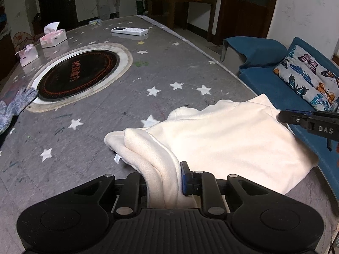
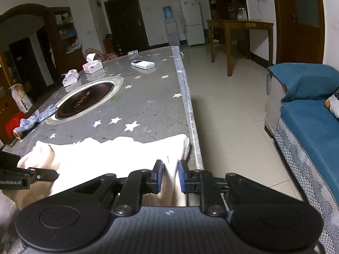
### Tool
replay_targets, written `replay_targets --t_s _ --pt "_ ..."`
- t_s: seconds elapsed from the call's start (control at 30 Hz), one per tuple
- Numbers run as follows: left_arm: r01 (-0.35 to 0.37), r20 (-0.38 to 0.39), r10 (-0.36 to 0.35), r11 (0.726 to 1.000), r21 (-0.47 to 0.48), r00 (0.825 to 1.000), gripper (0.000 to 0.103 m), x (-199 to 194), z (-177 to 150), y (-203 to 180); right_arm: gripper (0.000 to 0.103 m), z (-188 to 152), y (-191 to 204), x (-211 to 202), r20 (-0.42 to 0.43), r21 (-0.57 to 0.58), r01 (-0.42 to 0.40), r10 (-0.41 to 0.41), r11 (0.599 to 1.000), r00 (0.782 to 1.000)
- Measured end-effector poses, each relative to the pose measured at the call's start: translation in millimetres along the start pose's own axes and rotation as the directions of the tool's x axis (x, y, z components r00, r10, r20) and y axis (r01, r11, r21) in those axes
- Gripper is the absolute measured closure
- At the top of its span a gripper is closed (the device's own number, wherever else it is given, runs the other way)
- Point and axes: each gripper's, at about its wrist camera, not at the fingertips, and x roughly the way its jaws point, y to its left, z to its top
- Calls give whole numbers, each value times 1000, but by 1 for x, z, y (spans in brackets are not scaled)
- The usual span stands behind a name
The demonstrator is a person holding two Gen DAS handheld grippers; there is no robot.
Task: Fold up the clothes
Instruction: 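Carry the held cream sweatshirt forward over the table with both grippers, then lower the sweatshirt onto the table and open both grippers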
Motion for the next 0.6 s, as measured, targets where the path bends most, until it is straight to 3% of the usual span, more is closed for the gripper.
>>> replay_targets --t_s 0.07,0.2,0.43,0.6 --pt "-6 -3 6 1000 -3 1000 74 -3 -3 4 84 -1 2 -4 3 -5 -7 7 1000 1000" --pt "-44 1 44 999 7 999 50 -8 -9 11 80 -4 8 -15 13 -31 -27 28 999 1000" --pt "-60 10 60 998 -1 998 36 -16 -17 24 79 -15 33 -29 18 -110 -111 114 988 993" --pt "-69 14 69 998 -1 998 30 -19 -21 31 77 -30 48 -24 -1 -189 -114 116 975 993"
